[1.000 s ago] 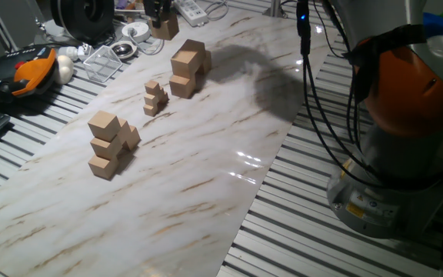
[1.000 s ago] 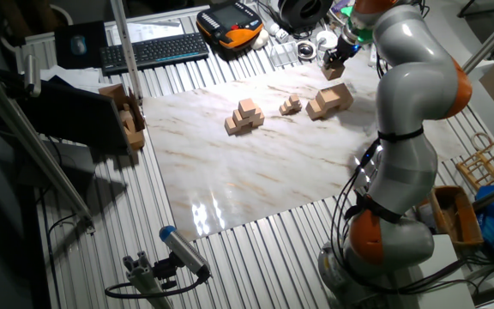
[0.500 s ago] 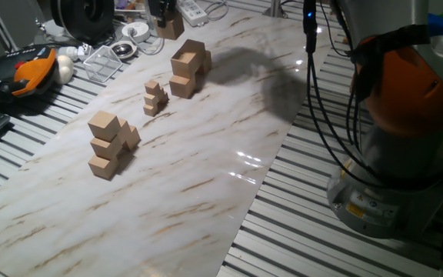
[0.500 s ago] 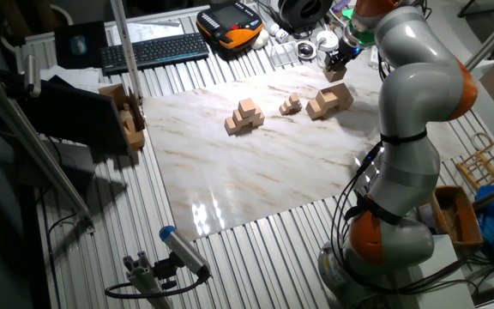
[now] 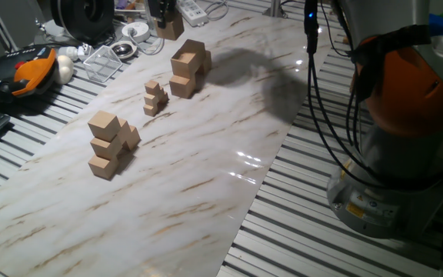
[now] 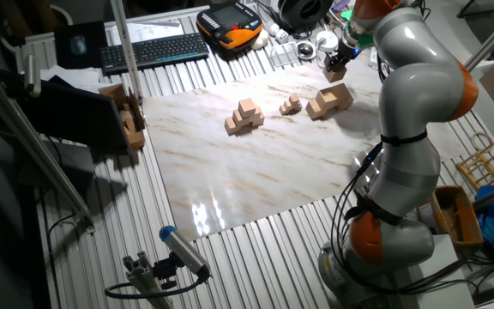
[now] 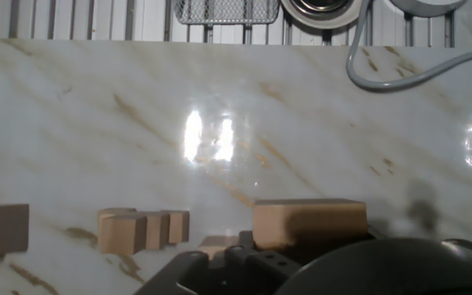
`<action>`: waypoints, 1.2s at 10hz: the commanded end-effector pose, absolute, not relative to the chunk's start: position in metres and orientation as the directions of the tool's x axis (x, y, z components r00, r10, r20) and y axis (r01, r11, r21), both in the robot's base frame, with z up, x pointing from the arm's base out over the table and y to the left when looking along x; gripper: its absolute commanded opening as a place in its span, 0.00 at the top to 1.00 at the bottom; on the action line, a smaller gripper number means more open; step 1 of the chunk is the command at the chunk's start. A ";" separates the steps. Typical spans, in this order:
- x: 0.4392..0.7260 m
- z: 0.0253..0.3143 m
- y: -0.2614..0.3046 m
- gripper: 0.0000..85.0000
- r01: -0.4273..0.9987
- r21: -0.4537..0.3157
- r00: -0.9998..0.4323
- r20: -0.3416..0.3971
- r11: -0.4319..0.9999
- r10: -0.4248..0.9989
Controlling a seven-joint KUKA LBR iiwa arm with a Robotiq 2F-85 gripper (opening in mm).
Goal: Stack the blocks into a pyramid shape
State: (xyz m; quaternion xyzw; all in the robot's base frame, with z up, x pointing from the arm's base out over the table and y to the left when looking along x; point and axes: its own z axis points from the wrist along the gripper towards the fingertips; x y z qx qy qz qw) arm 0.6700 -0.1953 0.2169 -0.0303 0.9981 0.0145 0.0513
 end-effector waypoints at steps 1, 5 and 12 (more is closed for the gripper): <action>0.670 0.217 -0.195 1.00 -0.043 0.031 -0.993 -0.107 0.999 -0.040; 0.670 0.217 -0.195 1.00 -0.046 0.062 -0.992 -0.122 0.997 -0.039; 0.670 0.217 -0.195 1.00 -0.034 0.069 -0.994 -0.106 0.997 -0.027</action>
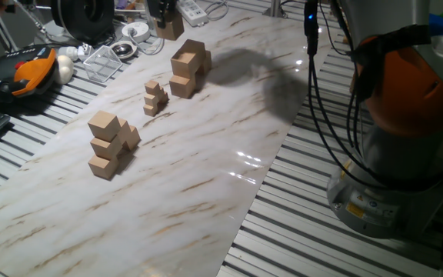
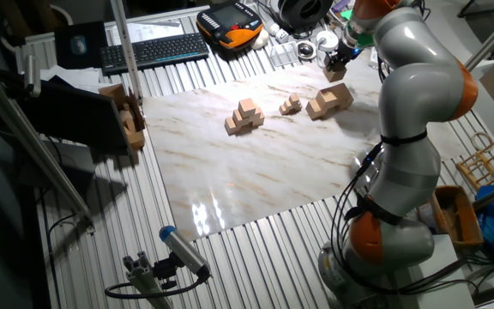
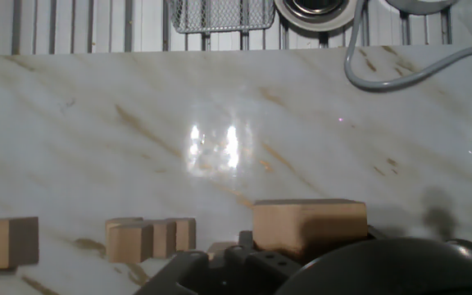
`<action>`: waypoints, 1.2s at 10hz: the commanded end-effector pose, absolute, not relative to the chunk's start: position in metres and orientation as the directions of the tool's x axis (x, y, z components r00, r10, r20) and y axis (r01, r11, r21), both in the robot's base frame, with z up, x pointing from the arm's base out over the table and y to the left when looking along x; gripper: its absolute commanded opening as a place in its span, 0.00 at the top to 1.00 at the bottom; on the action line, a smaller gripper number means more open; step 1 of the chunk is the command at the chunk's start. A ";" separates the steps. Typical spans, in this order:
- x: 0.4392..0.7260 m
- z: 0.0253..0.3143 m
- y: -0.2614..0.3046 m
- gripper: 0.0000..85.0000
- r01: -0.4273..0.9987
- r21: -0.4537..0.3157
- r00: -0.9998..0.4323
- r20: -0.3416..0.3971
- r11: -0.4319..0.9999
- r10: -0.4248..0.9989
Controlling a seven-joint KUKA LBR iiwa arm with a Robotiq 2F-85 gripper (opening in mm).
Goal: Stack the blocks into a pyramid shape
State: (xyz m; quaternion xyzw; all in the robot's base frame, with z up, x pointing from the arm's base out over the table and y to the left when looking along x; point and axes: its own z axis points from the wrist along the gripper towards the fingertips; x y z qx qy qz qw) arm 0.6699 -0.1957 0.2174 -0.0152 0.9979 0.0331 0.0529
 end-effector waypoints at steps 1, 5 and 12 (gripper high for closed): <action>0.670 0.217 -0.195 1.00 -0.034 0.084 -0.995 -0.101 0.996 -0.026; 0.655 0.224 -0.202 1.00 -0.074 0.091 -0.996 -0.062 0.993 -0.069; 0.625 0.209 -0.198 1.00 -0.117 0.011 -0.985 -0.131 0.993 -0.115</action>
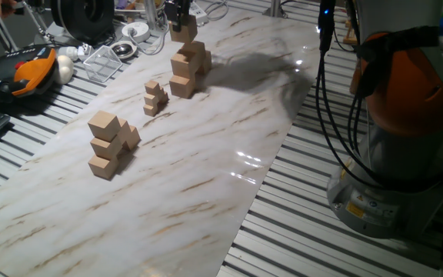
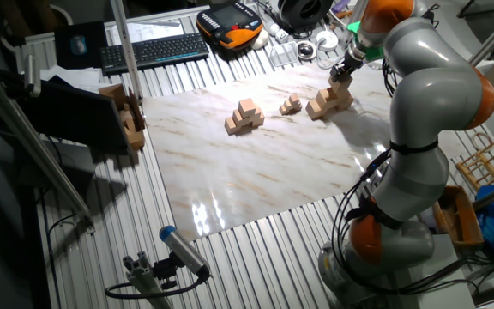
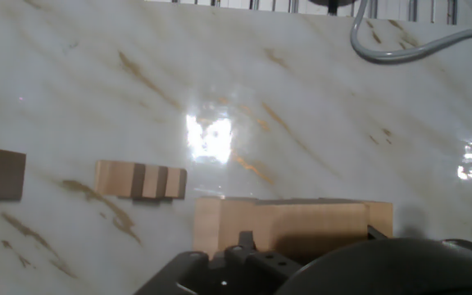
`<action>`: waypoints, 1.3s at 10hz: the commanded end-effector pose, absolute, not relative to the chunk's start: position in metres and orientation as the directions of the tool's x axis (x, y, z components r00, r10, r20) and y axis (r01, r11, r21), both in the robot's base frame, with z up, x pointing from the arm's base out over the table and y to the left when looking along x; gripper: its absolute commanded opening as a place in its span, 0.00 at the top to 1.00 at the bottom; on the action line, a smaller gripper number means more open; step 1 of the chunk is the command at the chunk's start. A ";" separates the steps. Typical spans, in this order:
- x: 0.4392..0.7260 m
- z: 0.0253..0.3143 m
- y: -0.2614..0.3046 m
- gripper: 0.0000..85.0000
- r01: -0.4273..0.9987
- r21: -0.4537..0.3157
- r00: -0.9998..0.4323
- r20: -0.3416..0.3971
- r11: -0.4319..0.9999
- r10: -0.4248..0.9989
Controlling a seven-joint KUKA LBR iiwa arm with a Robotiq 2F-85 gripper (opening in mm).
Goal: Stack the blocks into a pyramid shape
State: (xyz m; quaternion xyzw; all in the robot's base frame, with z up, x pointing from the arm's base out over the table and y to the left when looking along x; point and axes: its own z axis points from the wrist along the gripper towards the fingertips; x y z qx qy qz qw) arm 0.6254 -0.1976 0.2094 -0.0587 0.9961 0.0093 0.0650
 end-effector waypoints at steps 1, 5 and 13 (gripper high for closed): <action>0.627 0.207 -0.198 1.00 -0.119 0.012 -0.985 -0.131 0.993 -0.116; 0.631 0.196 -0.198 1.00 -0.125 0.018 -0.983 -0.141 0.992 -0.121; 0.626 0.187 -0.202 1.00 -0.119 0.045 -0.984 -0.138 0.992 -0.112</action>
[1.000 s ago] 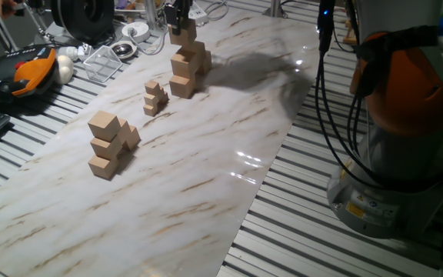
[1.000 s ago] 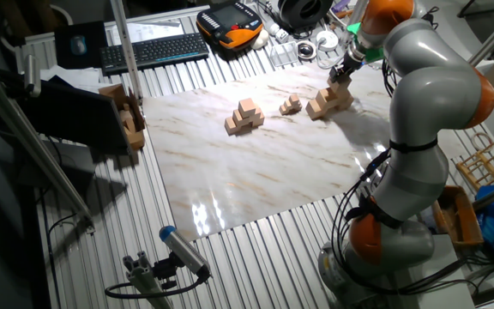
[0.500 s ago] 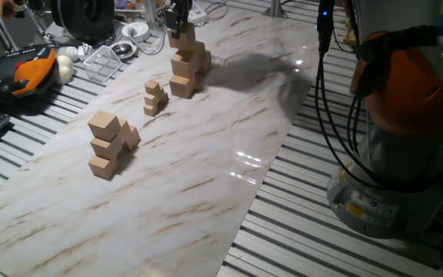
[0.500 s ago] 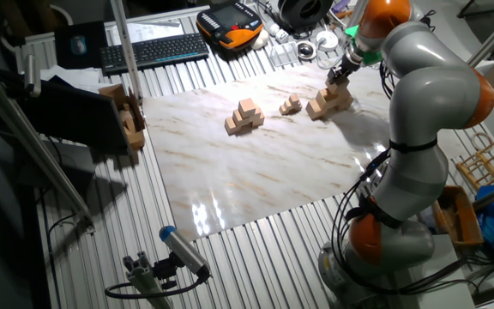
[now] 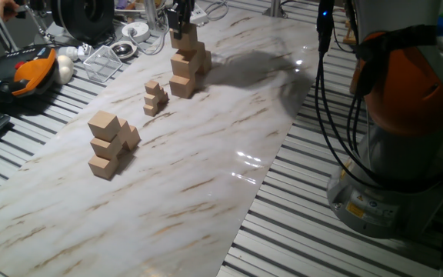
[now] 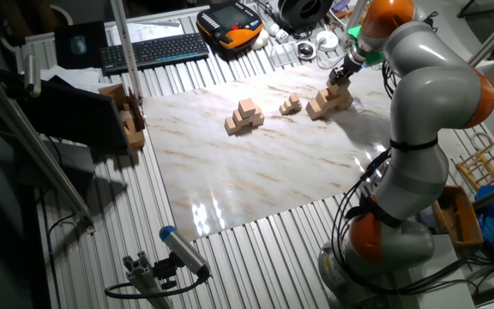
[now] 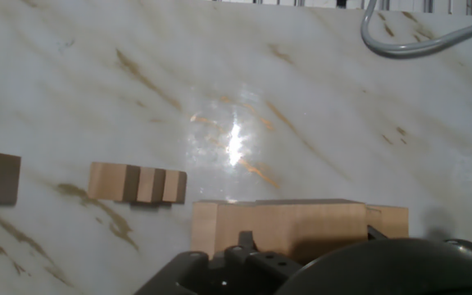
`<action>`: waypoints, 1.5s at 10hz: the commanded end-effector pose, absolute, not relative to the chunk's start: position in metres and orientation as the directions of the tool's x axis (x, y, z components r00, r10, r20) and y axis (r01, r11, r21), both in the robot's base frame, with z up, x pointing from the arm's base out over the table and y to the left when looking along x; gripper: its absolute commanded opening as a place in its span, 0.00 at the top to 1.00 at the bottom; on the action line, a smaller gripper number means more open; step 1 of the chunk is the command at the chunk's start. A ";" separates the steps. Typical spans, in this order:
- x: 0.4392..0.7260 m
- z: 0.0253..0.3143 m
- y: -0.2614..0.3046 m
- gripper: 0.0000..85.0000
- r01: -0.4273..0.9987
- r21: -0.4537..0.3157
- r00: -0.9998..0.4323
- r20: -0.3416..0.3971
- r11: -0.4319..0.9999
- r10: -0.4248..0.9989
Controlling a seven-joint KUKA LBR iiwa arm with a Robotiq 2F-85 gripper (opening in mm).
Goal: Stack the blocks into a pyramid shape
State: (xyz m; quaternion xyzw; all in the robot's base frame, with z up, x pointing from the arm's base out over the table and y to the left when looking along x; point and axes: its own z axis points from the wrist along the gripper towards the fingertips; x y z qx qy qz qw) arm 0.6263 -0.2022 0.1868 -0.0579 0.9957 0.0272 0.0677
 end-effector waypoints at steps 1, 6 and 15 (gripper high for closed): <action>0.626 0.187 -0.202 1.00 -0.118 0.048 -0.985 -0.135 0.992 -0.110; 0.625 0.182 -0.202 1.00 -0.115 0.053 -0.985 -0.134 0.992 -0.107; 0.622 0.175 -0.202 1.00 -0.101 0.062 -0.986 -0.137 0.993 -0.092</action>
